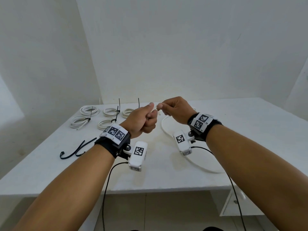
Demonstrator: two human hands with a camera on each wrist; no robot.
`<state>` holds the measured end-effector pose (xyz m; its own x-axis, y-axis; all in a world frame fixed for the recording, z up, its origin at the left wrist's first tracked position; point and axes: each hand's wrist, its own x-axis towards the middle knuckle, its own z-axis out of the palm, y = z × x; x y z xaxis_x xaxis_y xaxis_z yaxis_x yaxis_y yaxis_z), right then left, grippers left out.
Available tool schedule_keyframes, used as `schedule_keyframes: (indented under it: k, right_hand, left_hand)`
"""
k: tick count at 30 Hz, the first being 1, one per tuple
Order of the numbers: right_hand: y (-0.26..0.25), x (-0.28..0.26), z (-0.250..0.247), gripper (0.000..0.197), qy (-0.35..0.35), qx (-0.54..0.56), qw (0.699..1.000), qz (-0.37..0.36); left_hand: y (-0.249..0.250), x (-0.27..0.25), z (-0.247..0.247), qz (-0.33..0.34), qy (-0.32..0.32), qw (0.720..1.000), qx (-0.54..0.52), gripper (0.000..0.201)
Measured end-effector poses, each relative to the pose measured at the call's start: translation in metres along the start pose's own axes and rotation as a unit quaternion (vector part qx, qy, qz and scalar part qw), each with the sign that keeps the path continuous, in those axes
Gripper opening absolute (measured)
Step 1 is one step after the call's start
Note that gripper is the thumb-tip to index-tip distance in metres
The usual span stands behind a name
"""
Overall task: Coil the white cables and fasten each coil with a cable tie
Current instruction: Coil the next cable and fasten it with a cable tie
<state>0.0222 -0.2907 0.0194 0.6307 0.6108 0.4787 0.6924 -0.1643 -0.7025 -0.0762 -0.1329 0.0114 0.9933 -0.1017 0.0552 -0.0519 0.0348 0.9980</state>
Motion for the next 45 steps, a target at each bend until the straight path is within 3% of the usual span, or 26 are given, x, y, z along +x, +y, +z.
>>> schedule_keyframes:
  k: [3, 7, 11, 15, 18, 20, 23, 29, 33, 35, 38, 40, 42, 45]
  right_hand:
    - [0.004, -0.001, 0.009, 0.051, -0.018, 0.009, 1.000, 0.004]
    - [0.003, -0.004, 0.020, 0.046, -0.037, 0.019, 0.999, 0.033]
    - [0.002, -0.006, 0.021, 0.045, -0.048, 0.003, 0.998, 0.051]
    - [0.003, -0.005, 0.021, 0.054, -0.045, -0.025, 0.997, 0.054]
    - [0.014, -0.006, 0.022, 0.036, -0.024, -0.024, 0.998, 0.057]
    - [0.022, -0.005, 0.023, 0.009, 0.049, 0.031, 0.996, 0.065]
    - [0.025, -0.003, 0.026, 0.008, 0.107, 0.077, 0.989, 0.064]
    - [0.013, -0.006, 0.038, 0.012, 0.016, -0.015, 0.999, 0.049]
    - [0.002, -0.009, 0.048, 0.014, -0.079, -0.091, 0.993, 0.008]
    - [-0.001, -0.011, 0.050, 0.015, -0.117, -0.144, 0.982, -0.023]
    - [-0.004, -0.011, 0.042, 0.011, -0.126, -0.175, 0.975, -0.055]
    - [-0.007, -0.008, 0.032, 0.008, -0.112, -0.184, 0.975, -0.058]
    - [-0.009, -0.004, 0.019, 0.008, -0.114, -0.192, 0.974, -0.049]
    - [-0.005, 0.004, 0.004, 0.010, -0.100, -0.158, 0.982, -0.013]
  left_hand:
    - [0.004, -0.003, 0.005, 0.017, 0.002, 0.999, -0.044, 0.056]
    - [0.011, -0.001, 0.007, 0.070, 0.031, 0.992, -0.099, 0.056]
    - [0.017, 0.004, 0.009, 0.109, 0.101, 0.982, -0.115, 0.048]
    - [0.024, 0.005, 0.010, 0.142, 0.099, 0.975, -0.138, 0.043]
    - [0.033, 0.007, 0.010, 0.175, 0.089, 0.967, -0.162, 0.040]
    - [0.037, 0.011, 0.008, 0.193, 0.099, 0.964, -0.156, 0.040]
    - [0.038, 0.017, 0.005, 0.209, 0.126, 0.961, -0.133, 0.040]
    - [0.020, 0.031, -0.004, 0.228, 0.210, 0.951, 0.009, 0.035]
    - [0.005, 0.032, -0.009, 0.161, 0.277, 0.938, 0.133, 0.038]
    - [-0.002, 0.031, -0.013, 0.089, 0.278, 0.918, 0.267, 0.042]
    - [-0.009, 0.028, -0.020, -0.020, 0.200, 0.880, 0.431, 0.029]
    - [-0.011, 0.023, -0.027, -0.076, 0.132, 0.864, 0.480, 0.022]
    - [-0.012, 0.017, -0.031, -0.119, 0.070, 0.883, 0.448, 0.031]
    - [-0.019, 0.012, -0.030, -0.143, 0.053, 0.945, 0.288, 0.032]
